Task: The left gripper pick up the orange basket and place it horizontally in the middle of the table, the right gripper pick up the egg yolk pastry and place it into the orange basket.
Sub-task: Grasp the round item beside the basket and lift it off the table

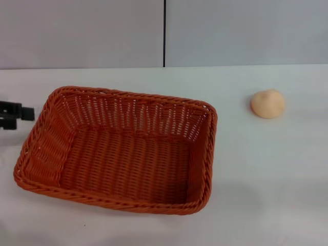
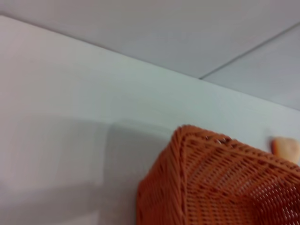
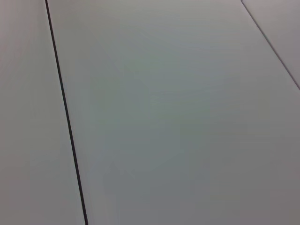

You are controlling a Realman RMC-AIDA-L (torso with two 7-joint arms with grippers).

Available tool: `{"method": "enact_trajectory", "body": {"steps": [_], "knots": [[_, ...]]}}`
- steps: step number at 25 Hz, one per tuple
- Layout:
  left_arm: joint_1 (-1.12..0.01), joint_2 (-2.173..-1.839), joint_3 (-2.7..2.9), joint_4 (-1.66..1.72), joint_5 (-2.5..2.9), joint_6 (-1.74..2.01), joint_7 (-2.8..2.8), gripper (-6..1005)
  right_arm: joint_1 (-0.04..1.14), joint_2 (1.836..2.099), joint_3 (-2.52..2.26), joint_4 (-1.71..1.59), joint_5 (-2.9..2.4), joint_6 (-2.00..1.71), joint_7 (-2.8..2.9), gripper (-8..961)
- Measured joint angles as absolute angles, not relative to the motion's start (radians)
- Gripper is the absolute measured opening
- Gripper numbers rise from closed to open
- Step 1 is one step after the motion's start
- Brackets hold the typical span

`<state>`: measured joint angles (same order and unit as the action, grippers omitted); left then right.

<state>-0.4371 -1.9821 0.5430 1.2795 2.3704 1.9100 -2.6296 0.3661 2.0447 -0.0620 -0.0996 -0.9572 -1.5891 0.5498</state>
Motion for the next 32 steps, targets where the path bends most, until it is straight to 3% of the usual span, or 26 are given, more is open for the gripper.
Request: {"method": "enact_trajectory", "body": {"steps": [4,7,10,11,14,16,17,18,19,20,21,22,23,25,26,27,28,32], "knots": [[-0.452,-1.967,0.460,1.258,2.338,1.871,-2.584,593,0.367,2.045,-0.063,-0.100,-0.957,-1.584,0.550,585],[-0.462,-1.975,0.418,1.238,2.240,1.818,-2.506,686,0.364,2.037,-0.070,-0.130,-0.998,-1.573,0.616,584],[-0.463,-1.984,0.417,1.231,2.198,1.794,-2.471,684,0.360,2.034,-0.079,-0.198,-1.060,-1.543,0.731,584],[-0.463,-2.012,0.419,1.214,2.104,1.720,-2.370,684,0.359,2.031,-0.084,-0.237,-1.092,-1.528,0.791,584],[-0.467,-2.049,0.423,1.186,2.006,1.645,-2.228,683,0.356,2.022,-0.105,-0.343,-1.197,-1.498,0.948,584],[-0.473,-2.062,0.430,1.130,1.911,1.599,-2.099,681,0.353,1.992,-0.142,-0.500,-1.373,-1.480,1.215,584],[-0.475,-2.063,0.437,1.083,1.853,1.581,-2.030,681,0.353,1.992,-0.142,-0.500,-1.373,-1.480,1.215,584],[-0.476,-2.063,0.444,1.028,1.789,1.569,-1.956,680,0.358,1.955,-0.171,-0.600,-1.516,-1.489,1.421,584],[-0.477,-2.062,0.449,0.981,1.732,1.558,-1.885,680,0.358,1.955,-0.171,-0.600,-1.516,-1.489,1.421,584],[-0.478,-2.061,0.452,0.926,1.672,1.549,-1.817,678,0.363,1.937,-0.185,-0.643,-1.577,-1.498,1.497,584],[-0.479,-2.060,0.453,0.812,1.556,1.541,-1.649,676,0.384,1.901,-0.214,-0.742,-1.731,-1.528,1.674,584],[-0.479,-2.060,0.453,0.812,1.556,1.541,-1.649,674,0.384,1.901,-0.214,-0.742,-1.731,-1.528,1.674,584],[-0.480,-2.060,0.453,0.766,1.511,1.540,-1.590,673,0.420,1.877,-0.227,-0.835,-1.903,-1.565,1.807,584],[-0.481,-2.060,0.453,0.678,1.412,1.542,-1.440,669,0.440,1.868,-0.230,-0.871,-1.977,-1.583,1.853,585],[-0.481,-2.061,0.454,0.621,1.341,1.543,-1.335,667,0.503,1.844,-0.237,-0.927,-2.177,-1.640,1.917,585],[-0.481,-2.061,0.454,0.621,1.341,1.543,-1.335,653,0.503,1.844,-0.237,-0.927,-2.177,-1.640,1.917,585],[-0.482,-2.062,0.454,0.595,1.311,1.543,-1.288,640,0.569,1.826,-0.248,-0.947,-2.346,-1.680,1.936,585],[-0.484,-2.063,0.454,0.493,1.212,1.544,-1.135,586,0.646,1.813,-0.301,-0.937,-2.510,-1.691,1.951,584]]}}
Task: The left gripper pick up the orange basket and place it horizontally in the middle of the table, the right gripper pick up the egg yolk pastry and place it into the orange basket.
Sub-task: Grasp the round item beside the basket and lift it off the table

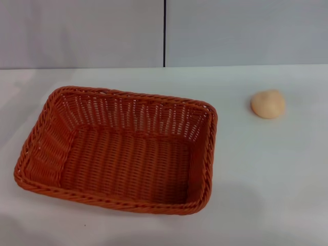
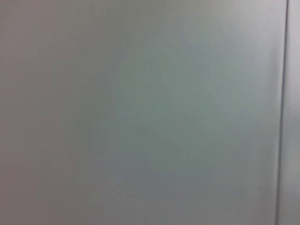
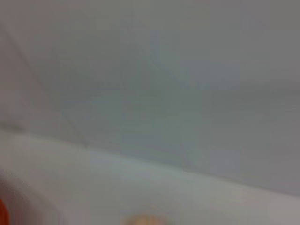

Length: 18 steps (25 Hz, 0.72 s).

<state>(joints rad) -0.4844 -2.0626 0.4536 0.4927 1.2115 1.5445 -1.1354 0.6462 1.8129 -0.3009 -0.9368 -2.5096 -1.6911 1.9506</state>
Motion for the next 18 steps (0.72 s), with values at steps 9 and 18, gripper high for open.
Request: {"method": "enact_trajectory", "body": {"steps": [9,18], "knots": [[-0.488,-2.067,0.453,0.385,1.162,1.578,-0.996,573,0.724,1.866,-0.585,-0.861,-2.534,-1.492,2.005,584],[-0.485,-2.067,0.459,0.321,1.158,1.635,-0.952,572,0.722,1.979,-0.761,-0.860,-2.533,-1.302,1.998,585]]}}
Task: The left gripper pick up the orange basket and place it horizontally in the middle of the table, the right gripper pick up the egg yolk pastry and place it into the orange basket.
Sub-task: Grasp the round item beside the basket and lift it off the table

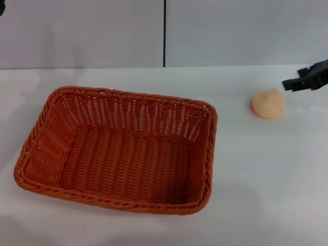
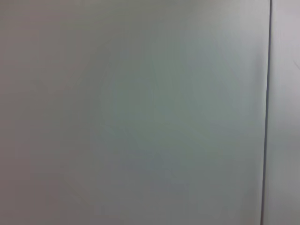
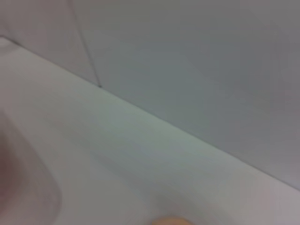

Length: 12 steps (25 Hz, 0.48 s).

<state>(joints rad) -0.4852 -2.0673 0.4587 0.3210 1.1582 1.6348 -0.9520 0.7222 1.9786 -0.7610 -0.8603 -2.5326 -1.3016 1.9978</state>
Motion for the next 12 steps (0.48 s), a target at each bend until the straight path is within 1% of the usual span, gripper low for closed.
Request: {"method": "enact_trajectory", "body": {"steps": [1,2,5,6,12], "knots": [[-0.484,-2.067,0.459,0.311,1.161,1.640,-0.952,572,0.721,1.995,-0.782,-0.861,-2.531,-1.281,1.996,585],[-0.484,-2.067,0.459,0.311,1.161,1.640,-0.952,571,0.721,1.995,-0.782,-0.861,-2.531,-1.281,1.996,585],[-0.480,-2.067,0.465,0.303,1.163,1.642,-0.955,569,0.722,2.008,-0.802,-0.856,-2.527,-1.270,1.996,585],[-0.475,-2.066,0.470,0.301,1.163,1.642,-0.957,568,0.725,2.018,-0.808,-0.855,-2.527,-1.269,1.995,585],[-0.464,-2.064,0.471,0.287,1.160,1.639,-0.958,563,0.733,2.029,-0.820,-0.823,-2.526,-1.241,1.996,584]]}}
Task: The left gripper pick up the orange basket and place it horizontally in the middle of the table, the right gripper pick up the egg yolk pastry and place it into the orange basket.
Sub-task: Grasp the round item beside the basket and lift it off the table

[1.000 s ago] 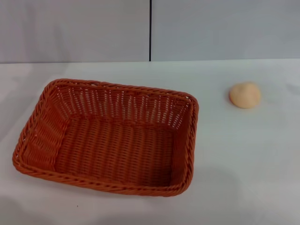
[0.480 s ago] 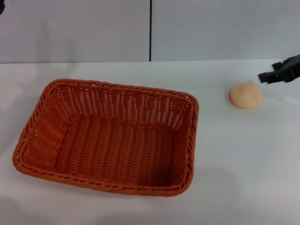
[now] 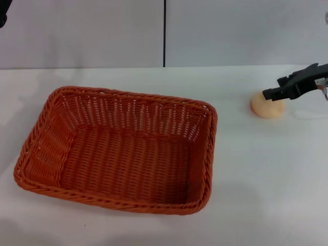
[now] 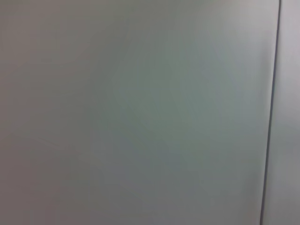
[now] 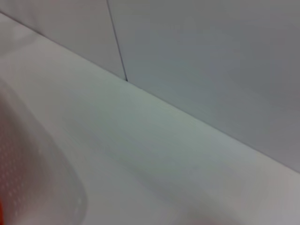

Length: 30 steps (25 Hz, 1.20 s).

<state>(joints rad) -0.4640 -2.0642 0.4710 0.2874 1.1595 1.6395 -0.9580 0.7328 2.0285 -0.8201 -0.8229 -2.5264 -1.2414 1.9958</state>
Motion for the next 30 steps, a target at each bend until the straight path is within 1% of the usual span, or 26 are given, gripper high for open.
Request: {"method": "enact_trajectory", "body": {"steps": [4,13,17,24,30], "knots": [[-0.460,-2.063,0.466,0.283,1.157,1.640,-0.963,561,0.740,2.029,-0.821,-0.782,-2.530,-1.224,1.998,585],[-0.460,-2.063,0.468,0.282,1.156,1.633,-0.968,554,0.730,2.028,-0.821,-0.785,-2.531,-1.229,1.999,505],[-0.460,-2.063,0.470,0.282,1.157,1.632,-0.968,551,0.727,2.025,-0.821,-0.786,-2.531,-1.232,1.996,368],[-0.457,-2.063,0.471,0.282,1.157,1.635,-0.968,464,0.717,2.022,-0.809,-0.806,-2.522,-1.240,1.995,152],[-0.455,-2.063,0.471,0.282,1.157,1.636,-0.968,466,0.663,2.022,-0.807,-0.932,-2.430,-1.299,1.996,98]]}}
